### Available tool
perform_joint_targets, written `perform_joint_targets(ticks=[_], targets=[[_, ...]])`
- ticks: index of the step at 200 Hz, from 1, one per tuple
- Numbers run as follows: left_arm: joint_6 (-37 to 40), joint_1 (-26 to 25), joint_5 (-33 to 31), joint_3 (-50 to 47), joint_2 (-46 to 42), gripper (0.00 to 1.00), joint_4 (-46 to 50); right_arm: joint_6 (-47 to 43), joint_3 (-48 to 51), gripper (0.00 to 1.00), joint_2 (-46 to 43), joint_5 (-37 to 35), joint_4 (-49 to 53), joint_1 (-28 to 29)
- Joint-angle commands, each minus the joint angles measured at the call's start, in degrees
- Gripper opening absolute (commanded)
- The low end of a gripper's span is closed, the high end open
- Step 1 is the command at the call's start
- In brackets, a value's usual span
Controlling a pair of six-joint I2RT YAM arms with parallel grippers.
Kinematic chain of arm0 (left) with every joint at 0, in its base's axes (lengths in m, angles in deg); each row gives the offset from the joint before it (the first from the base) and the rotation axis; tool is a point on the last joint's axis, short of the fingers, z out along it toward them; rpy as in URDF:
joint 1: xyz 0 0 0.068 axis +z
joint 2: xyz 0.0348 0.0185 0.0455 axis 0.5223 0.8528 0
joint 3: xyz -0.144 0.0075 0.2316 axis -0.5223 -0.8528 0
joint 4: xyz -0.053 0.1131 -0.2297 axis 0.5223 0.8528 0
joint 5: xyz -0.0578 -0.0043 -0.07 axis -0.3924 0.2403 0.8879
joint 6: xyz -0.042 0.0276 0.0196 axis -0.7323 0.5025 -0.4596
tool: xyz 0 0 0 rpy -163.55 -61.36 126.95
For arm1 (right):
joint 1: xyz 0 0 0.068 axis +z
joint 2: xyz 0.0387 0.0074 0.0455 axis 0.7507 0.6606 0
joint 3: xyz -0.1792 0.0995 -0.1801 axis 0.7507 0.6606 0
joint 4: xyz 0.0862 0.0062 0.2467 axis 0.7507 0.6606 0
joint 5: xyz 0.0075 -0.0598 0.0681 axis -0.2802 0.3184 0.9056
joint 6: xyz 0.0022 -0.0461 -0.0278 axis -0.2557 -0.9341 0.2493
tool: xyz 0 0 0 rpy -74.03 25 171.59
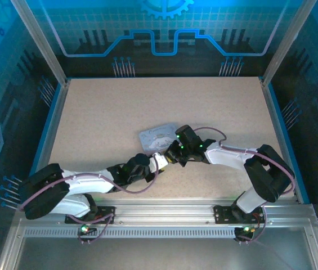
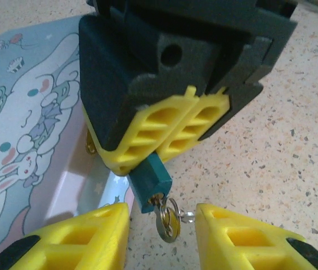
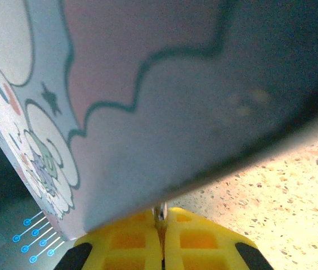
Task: Unlock the padlock with the key
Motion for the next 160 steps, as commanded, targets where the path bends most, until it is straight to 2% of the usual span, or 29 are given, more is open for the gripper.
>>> perform_joint_targets(ticks=[1, 65, 89, 113, 130, 160], targets=[[-1.4, -0.4, -0.9, 1.8, 1.3, 0.36, -1.2, -0.5, -1.7, 0.00, -0.1, 1.2, 0.4, -0.4], [-1.8, -0.4, -2.6, 2.5, 3.6, 0.33, -0.7, -0.4, -1.7, 0.00, -0.2, 1.2, 0.4, -0.4], [-2.4, -0.4, -2.4, 2.4, 3.1, 0.17, -0.5, -0.5, -1.7, 0.00, -0.2, 1.2, 0.5, -0.4], [-3.2, -0.4, -2.0, 2.4, 2.6, 0.12, -0.5, -0.5, -1.5, 0.00, 0.0, 1.1, 0.2, -0.4], [-4.5, -0.4, -1.4, 2.5, 1.8, 0.00, 0.1, -0.5, -1.2, 0.00, 0.1, 1.2, -0.2, -0.4], [-9.3, -0.3, -0.5, 2.7, 0.2, 0.00, 1.6, 0.5, 0.1, 0.00, -0.1, 0.9, -2.4, -0.3]])
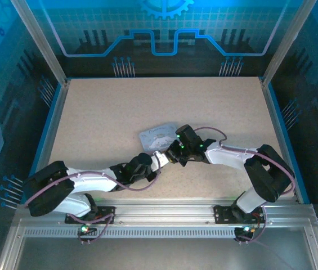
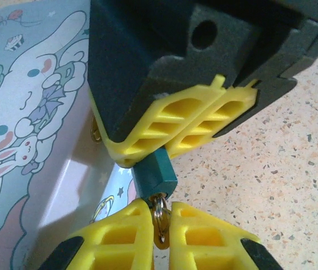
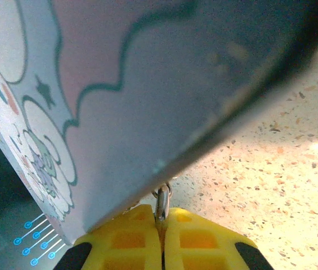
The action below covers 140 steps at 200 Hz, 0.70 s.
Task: Unlock the padlock with the key
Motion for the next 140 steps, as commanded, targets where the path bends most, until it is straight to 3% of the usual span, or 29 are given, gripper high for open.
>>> perform_joint_targets(ticks=[1, 43, 140], targets=[[-4.8, -0.3, 1.4, 1.5, -2.2, 0.00, 1.1, 0.3, 0.2, 0.00, -0.2, 1.1, -2.4, 0.0], [-15.1, 1.1, 4.4, -0.6, -4.1, 0.00, -0.3, 3.2, 4.0, 0.00, -0.4, 0.4, -10.0, 0.2], [-40.5, 13.6, 22.3, -8.6, -5.4, 0.00, -16.0, 5.1, 7.4, 0.00, 1.1, 0.6, -18.1, 0.5]])
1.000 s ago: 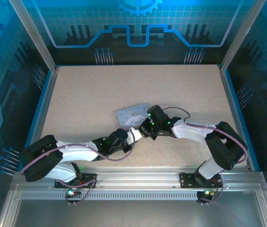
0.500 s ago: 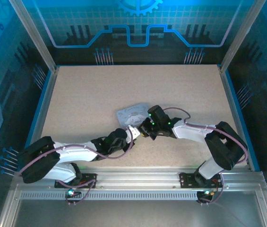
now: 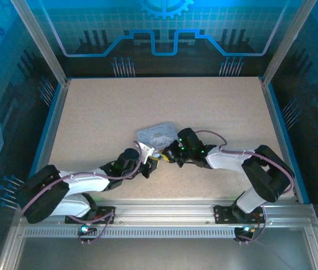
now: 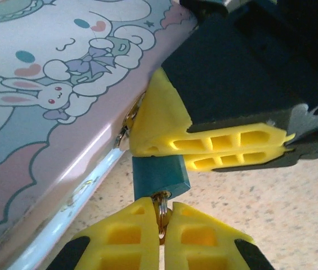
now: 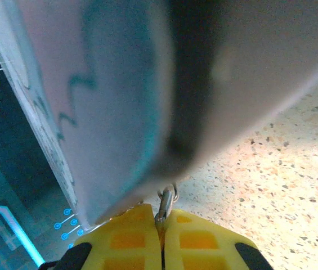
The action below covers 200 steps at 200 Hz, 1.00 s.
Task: Unlock the padlock with the key
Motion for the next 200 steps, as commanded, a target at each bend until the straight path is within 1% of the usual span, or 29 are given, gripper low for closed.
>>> perform_joint_targets(ticks=[1, 23, 27, 38, 72, 84, 103, 109, 122, 139, 147, 196, 200], targets=[[-11.4, 3.2, 5.4, -2.2, -1.2, 0.00, -7.9, -0.3, 1.2, 0.00, 1.1, -0.7, -2.2, 0.1], [-16.2, 4.8, 6.7, -3.6, -0.1, 0.00, -11.7, 0.4, 1.5, 0.00, 1.2, -0.4, -2.8, 0.4], [-17.3, 5.0, 6.9, -3.7, 0.1, 0.00, -12.4, 0.4, 1.6, 0.00, 1.2, -0.5, -4.4, 0.4], [-20.2, 5.7, 7.5, -4.3, 1.1, 0.00, -14.8, 0.7, 1.7, 0.00, 1.3, -0.4, -4.9, 0.5], [-28.3, 6.2, 7.7, -5.3, 5.1, 0.00, -22.3, 1.3, 1.8, 0.00, 1.6, -0.2, -6.5, 0.7], [-32.1, 6.7, 7.5, -6.2, 7.2, 0.00, -26.6, 1.3, 1.9, 0.00, 1.7, -0.3, -6.9, 0.7], [-38.4, 7.4, 7.2, -8.1, 11.9, 0.00, -36.6, 1.3, 2.3, 0.00, 2.1, -0.5, -7.8, 0.8], [-39.9, 7.3, 7.1, -8.7, 13.7, 0.00, -40.2, 1.3, 2.3, 0.03, 2.3, -0.4, -7.8, 0.8], [-41.6, 7.3, 7.3, -9.0, 17.2, 0.00, -45.2, 1.4, 2.5, 0.16, 2.7, -0.2, -8.0, 0.8], [-41.5, 7.1, 6.4, -9.4, 19.4, 0.00, -45.9, 1.3, 2.6, 0.34, 2.9, -0.1, -8.2, 0.8], [-41.0, 7.0, 5.6, -9.8, 19.8, 0.00, -46.1, 1.3, 2.7, 0.40, 2.8, -0.3, -8.2, 0.9], [-39.1, 7.1, 5.1, -9.9, 19.9, 0.00, -42.8, 0.4, 4.5, 0.51, -1.7, -5.0, -3.4, 0.7], [-38.8, 7.0, 5.1, -9.9, 19.8, 0.00, -42.4, 0.4, 4.5, 0.52, -2.2, -5.3, -1.3, 0.8]])
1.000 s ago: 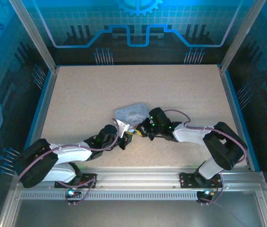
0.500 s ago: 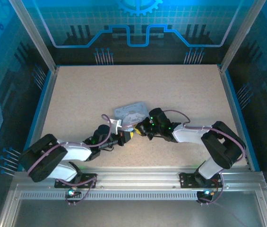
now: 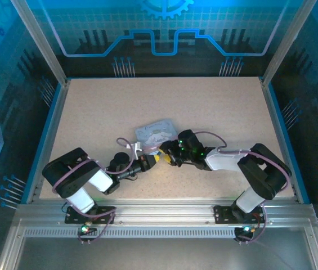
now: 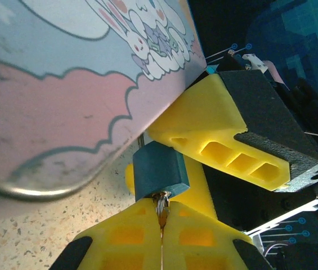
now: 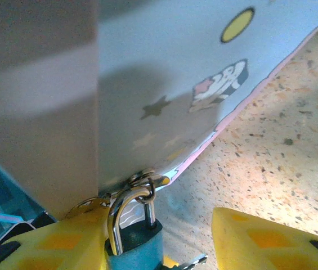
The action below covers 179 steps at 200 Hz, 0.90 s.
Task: Unlock the padlock with the key
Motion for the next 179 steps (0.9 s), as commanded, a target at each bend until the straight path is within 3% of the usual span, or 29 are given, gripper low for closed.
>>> perform_joint_targets(ticks=[1, 46, 74, 125, 179], targets=[[-0.9, 1.5, -3.4, -1.0, 0.5, 0.00, 0.6, -1.7, 1.9, 0.52, -3.7, -2.2, 6.4, 0.4], [2.9, 1.2, -3.3, -0.4, 0.7, 0.00, 4.0, -7.0, -2.4, 0.61, -9.9, -5.2, 20.5, 0.5], [7.2, -0.3, -4.1, 1.7, -2.0, 0.00, 11.4, -11.0, -7.0, 0.63, -10.3, -5.2, 28.4, 0.5], [17.8, -4.8, -8.5, 6.7, -11.2, 0.00, 29.0, -10.5, -8.9, 0.56, -5.7, -1.5, 26.5, 0.9], [19.4, -7.9, -14.8, 8.0, -16.5, 0.00, 37.7, -8.8, -6.2, 0.50, -4.9, -0.5, 22.7, 0.8]])
